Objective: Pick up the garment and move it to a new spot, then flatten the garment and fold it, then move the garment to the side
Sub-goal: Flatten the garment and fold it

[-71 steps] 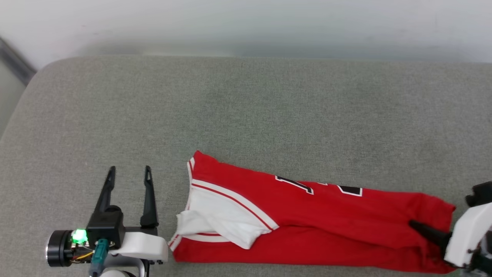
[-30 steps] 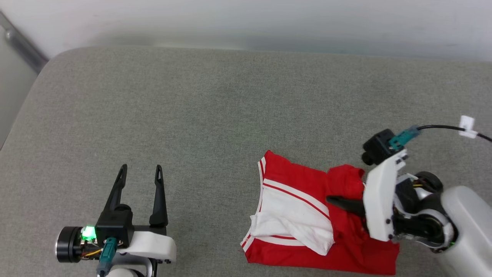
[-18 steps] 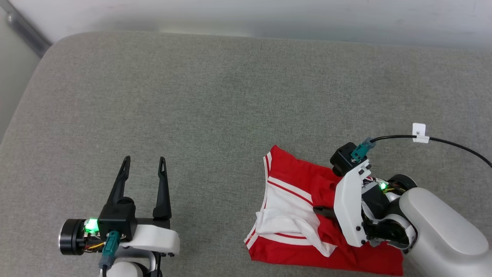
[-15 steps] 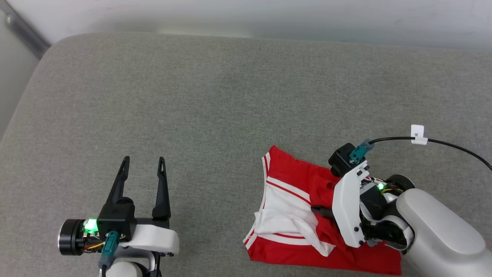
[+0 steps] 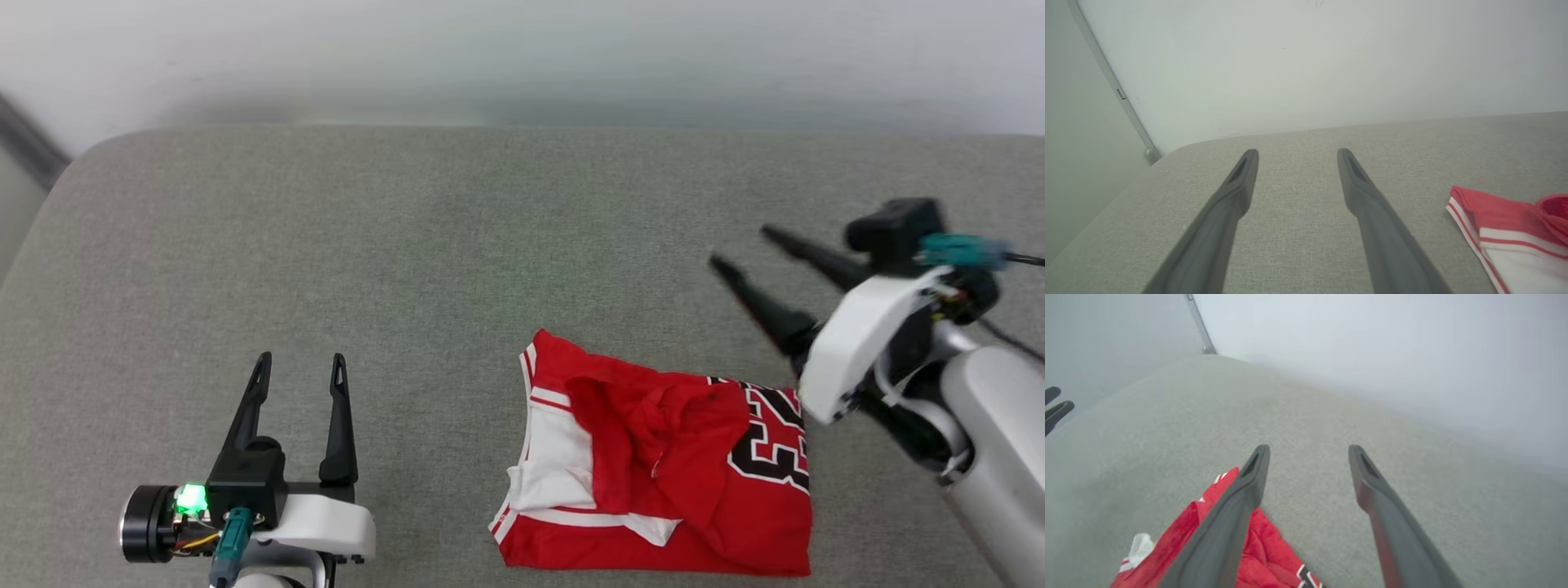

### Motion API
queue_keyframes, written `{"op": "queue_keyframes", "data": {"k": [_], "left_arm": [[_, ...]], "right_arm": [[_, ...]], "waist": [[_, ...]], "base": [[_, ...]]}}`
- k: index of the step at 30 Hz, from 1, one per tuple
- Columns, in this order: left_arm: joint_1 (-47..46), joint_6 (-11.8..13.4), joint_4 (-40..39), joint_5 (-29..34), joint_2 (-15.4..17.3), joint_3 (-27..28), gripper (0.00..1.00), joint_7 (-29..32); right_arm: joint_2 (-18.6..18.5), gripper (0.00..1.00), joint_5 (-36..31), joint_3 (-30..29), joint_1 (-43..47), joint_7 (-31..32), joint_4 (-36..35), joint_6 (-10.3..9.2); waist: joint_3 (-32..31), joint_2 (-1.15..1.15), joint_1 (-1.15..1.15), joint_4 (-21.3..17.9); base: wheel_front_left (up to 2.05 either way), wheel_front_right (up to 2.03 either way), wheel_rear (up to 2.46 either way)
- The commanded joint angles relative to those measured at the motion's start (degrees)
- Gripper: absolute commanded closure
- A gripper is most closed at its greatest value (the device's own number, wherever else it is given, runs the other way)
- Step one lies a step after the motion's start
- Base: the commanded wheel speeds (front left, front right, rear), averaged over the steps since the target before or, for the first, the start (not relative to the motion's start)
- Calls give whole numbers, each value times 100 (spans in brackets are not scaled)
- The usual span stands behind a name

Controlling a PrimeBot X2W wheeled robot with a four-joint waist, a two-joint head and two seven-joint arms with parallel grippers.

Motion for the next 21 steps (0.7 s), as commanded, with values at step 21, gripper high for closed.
{"op": "queue_keyframes", "data": {"k": [21], "left_arm": [[388,-7,-226,-44,36,47,0,-12]], "right_arm": [[1670,0,-2593,-3268,2462,-2881,-443,-2]], "waist": [[-422,0,0,-365]], "base": [[0,0,0]]}}
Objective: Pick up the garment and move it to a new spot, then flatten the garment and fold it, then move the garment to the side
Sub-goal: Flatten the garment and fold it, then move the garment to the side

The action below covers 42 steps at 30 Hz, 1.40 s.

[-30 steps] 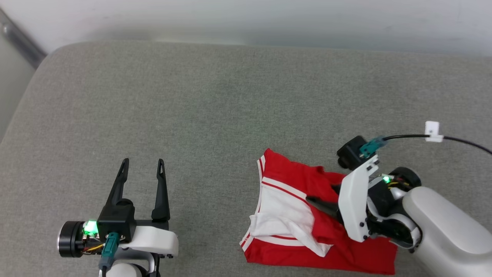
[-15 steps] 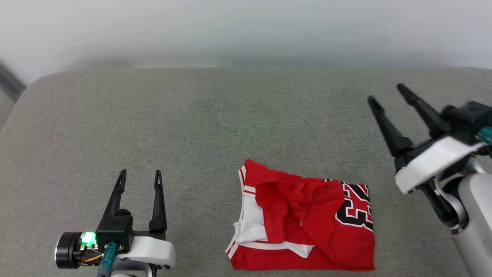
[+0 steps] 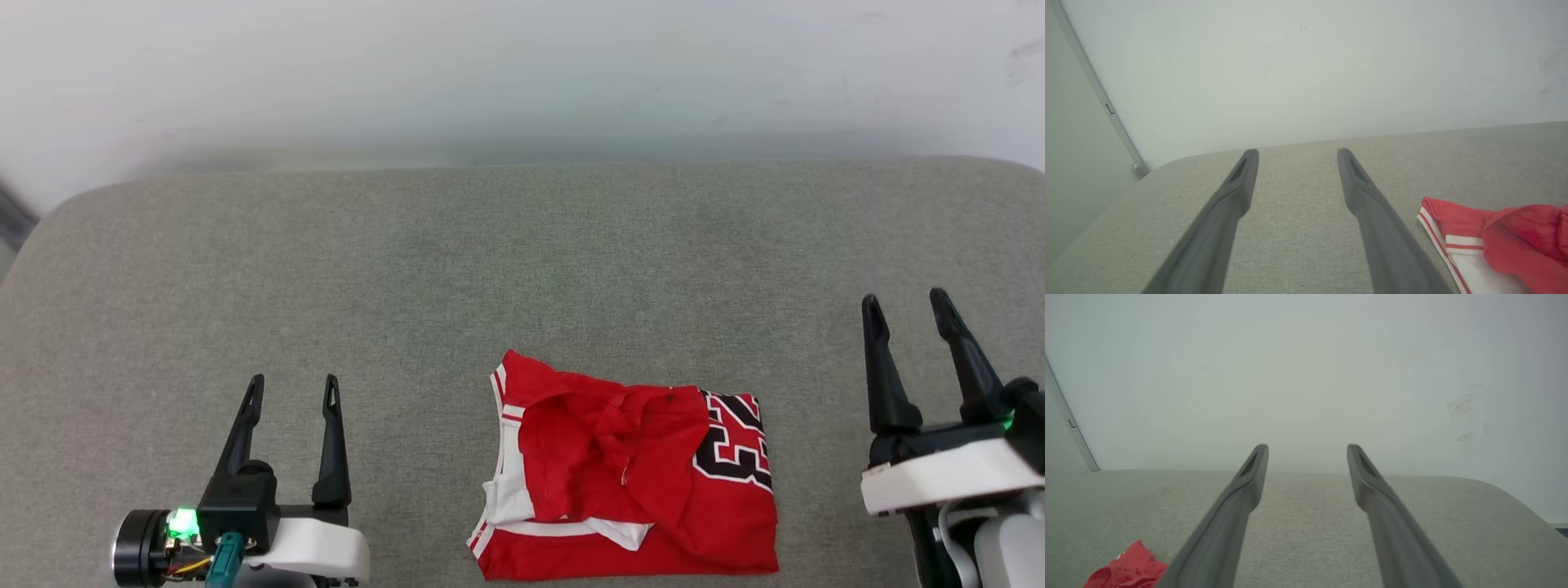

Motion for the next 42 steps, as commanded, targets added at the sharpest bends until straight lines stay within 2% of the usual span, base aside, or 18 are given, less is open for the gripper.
{"op": "queue_keyframes", "data": {"k": [1,4,9,17,24,30,35,38,42], "left_arm": [[84,-14,-26,-8,7,13,0,-12],[111,-27,-42,-11,0,18,0,-12],[193,-45,-62,-13,-13,6,0,-12],[276,-84,-98,-14,-29,17,0,-12],[319,-98,-81,-11,-41,26,0,-12],[293,-121,-68,-17,-58,38,0,-12],[201,-139,-67,-18,-71,34,0,-12],[169,-139,-69,-20,-79,36,0,-12],[156,-149,-72,-24,-85,64,0,-12]], "right_arm": [[77,0,-65,-50,122,-27,-122,-2],[347,0,-194,-209,499,-22,-334,-2],[585,0,-354,-328,938,-24,-576,-2],[739,0,-428,-443,1351,-25,-693,-2],[755,0,-490,-457,1289,-25,-749,-2],[397,0,-495,-304,815,-25,-910,-2],[-187,0,-305,-54,80,63,-936,-2],[-569,0,98,158,-432,449,-1047,-2],[-1037,0,763,468,-954,1455,-1170,-2]], "waist": [[-17,0,0,-12],[-46,0,0,-19],[-78,0,0,-23],[-101,0,0,-14],[-119,0,0,-15],[-105,0,0,-24],[-32,0,0,8],[8,0,0,34],[54,0,0,51]], "base": [[0,0,0],[0,0,0],[0,0,0],[0,0,0],[0,0,0],[0,0,0],[0,0,0],[0,0,0],[0,0,0]]}}
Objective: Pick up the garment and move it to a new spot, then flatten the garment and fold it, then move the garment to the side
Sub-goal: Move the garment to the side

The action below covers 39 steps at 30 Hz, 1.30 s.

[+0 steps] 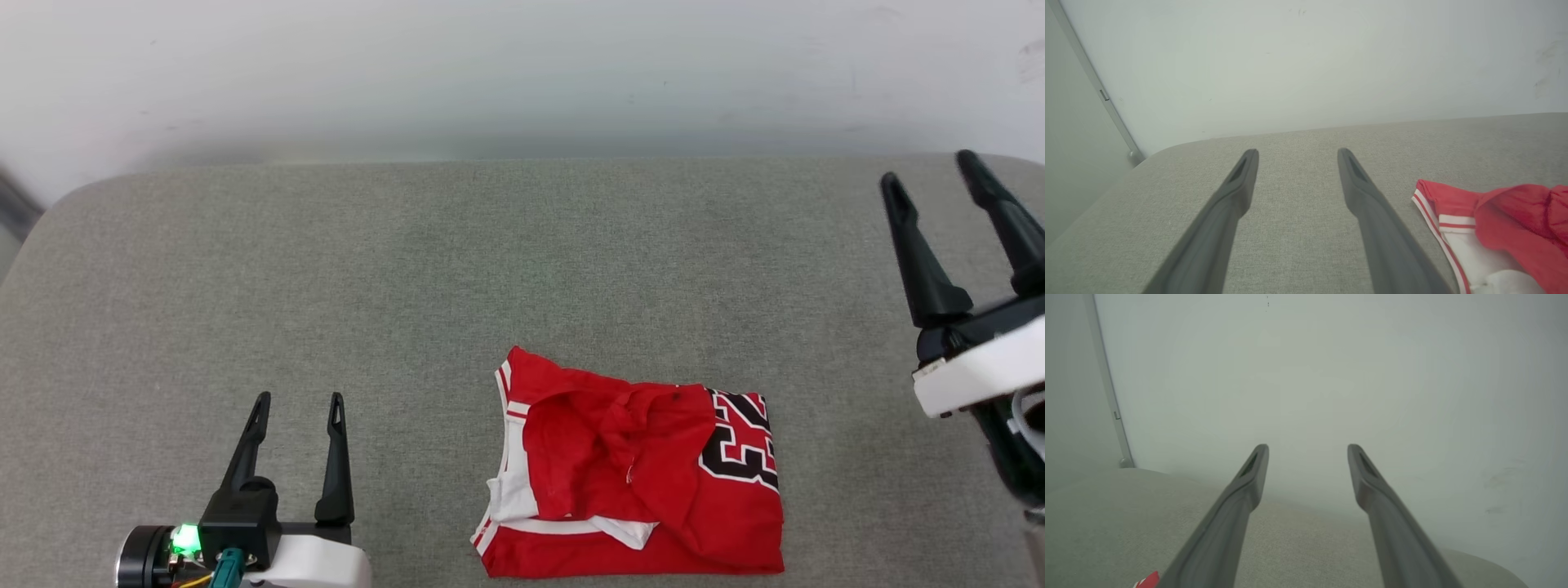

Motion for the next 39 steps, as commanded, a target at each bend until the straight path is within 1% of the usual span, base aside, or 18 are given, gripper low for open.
{"op": "queue_keyframes", "data": {"k": [1,4,9,11,12,15,17,20,24,25,29,34,37,39], "left_arm": [[-61,0,-6,-12,-23,35,0,-12],[-84,-2,-9,-19,-31,53,0,-12],[-160,-28,-26,-18,-40,49,0,-12],[-229,-42,-27,-20,-46,39,0,-12],[-263,-49,-30,-23,-44,38,0,-12],[-328,-74,-43,-34,-51,42,0,-12],[-378,-89,-57,-32,-55,46,0,-12],[-436,-106,-52,-29,-61,46,0,-12],[-540,-133,-66,-25,-72,35,0,-12],[-540,-133,-66,-25,-72,35,0,-12],[-663,-152,-67,-10,-81,-2,0,-12],[-808,-166,-63,-11,-100,-64,0,-12],[-842,-156,-51,-16,-108,-94,0,-12],[-849,-136,-49,-23,-113,-99,0,-12]], "right_arm": [[-143,0,254,101,-152,428,-15,-2],[-432,0,906,248,-404,1581,102,-2],[-903,0,2094,435,-478,3654,415,-2],[-1121,0,2402,446,-475,4137,458,-2],[-1172,0,2577,473,-405,4369,526,-2],[-1227,0,3081,416,-181,4963,723,-2],[-1190,0,3295,366,-75,5237,858,-2],[-1086,0,3477,380,139,5514,1038,-2],[-838,0,3629,440,265,5627,1202,-2],[-838,0,3629,440,265,5627,1202,-2],[-590,0,3613,577,288,5497,1360,-2],[-349,0,3602,904,282,5344,1658,-4],[-316,0,3552,1176,338,5287,1807,-5],[-370,0,3443,1387,375,5248,1870,-6]], "waist": [[18,0,0,7],[57,0,0,15],[182,0,0,42],[265,0,0,76],[308,0,0,93],[430,0,0,146],[516,0,0,180],[643,0,0,236],[826,0,0,309],[826,0,0,309],[1015,0,0,387],[1185,0,0,484],[1235,0,0,532],[1254,0,0,552]], "base": [[0,0,0],[0,0,0],[0,0,0],[0,0,0],[0,0,0],[0,0,0],[0,0,0],[0,0,0],[0,0,0],[0,0,0],[0,0,0],[0,0,0],[0,0,0],[0,0,0]]}}
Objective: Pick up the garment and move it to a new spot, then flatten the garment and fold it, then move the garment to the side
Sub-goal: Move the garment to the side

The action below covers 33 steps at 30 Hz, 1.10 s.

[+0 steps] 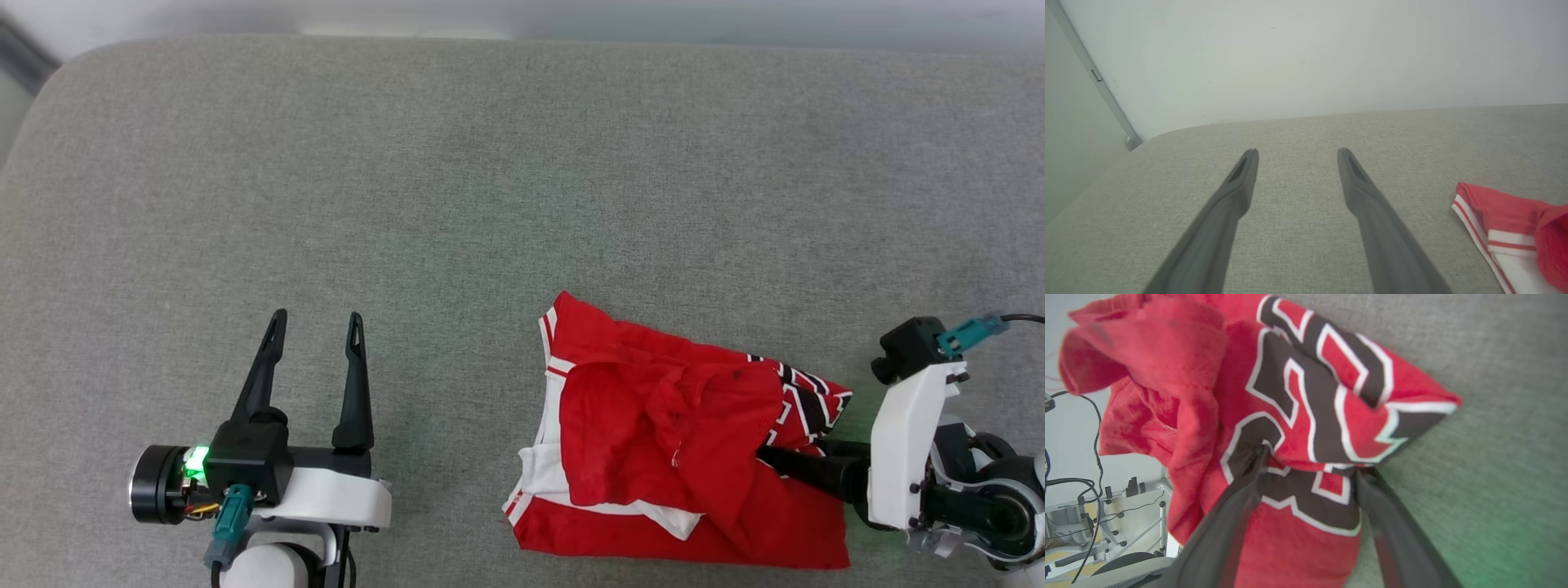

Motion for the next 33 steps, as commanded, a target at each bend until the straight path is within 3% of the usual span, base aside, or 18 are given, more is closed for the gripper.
{"op": "queue_keyframes", "data": {"k": [1,2,3,4,16,26,33], "left_arm": [[-44,16,-1,-18,-5,-16,0,-12],[-51,24,3,-20,-7,-19,0,-12],[-58,27,7,-22,-10,-22,0,-12],[-64,32,12,-23,-12,-28,0,-12],[142,110,82,-15,-27,-18,0,-12],[396,109,-42,-46,34,204,0,-12],[336,66,-152,13,145,386,0,-12]], "right_arm": [[101,0,-74,292,226,51,238,-14],[81,14,-96,376,239,24,271,-14],[60,73,-113,431,226,-46,293,-14],[31,100,-116,496,211,-97,305,-14],[-492,100,-107,984,-656,-773,-305,-9],[-1247,100,-427,1720,-1704,-797,-1473,-9],[-1768,100,-715,1753,-1974,-974,-1622,-9]], "waist": [[12,0,0,17],[18,0,0,26],[22,0,0,32],[21,0,0,39],[-433,0,0,-119],[-493,0,0,-1274],[-139,0,0,-1941]], "base": [[0,0,0],[0,0,0],[0,0,0],[0,0,0],[0,0,0],[0,0,0],[0,0,0]]}}
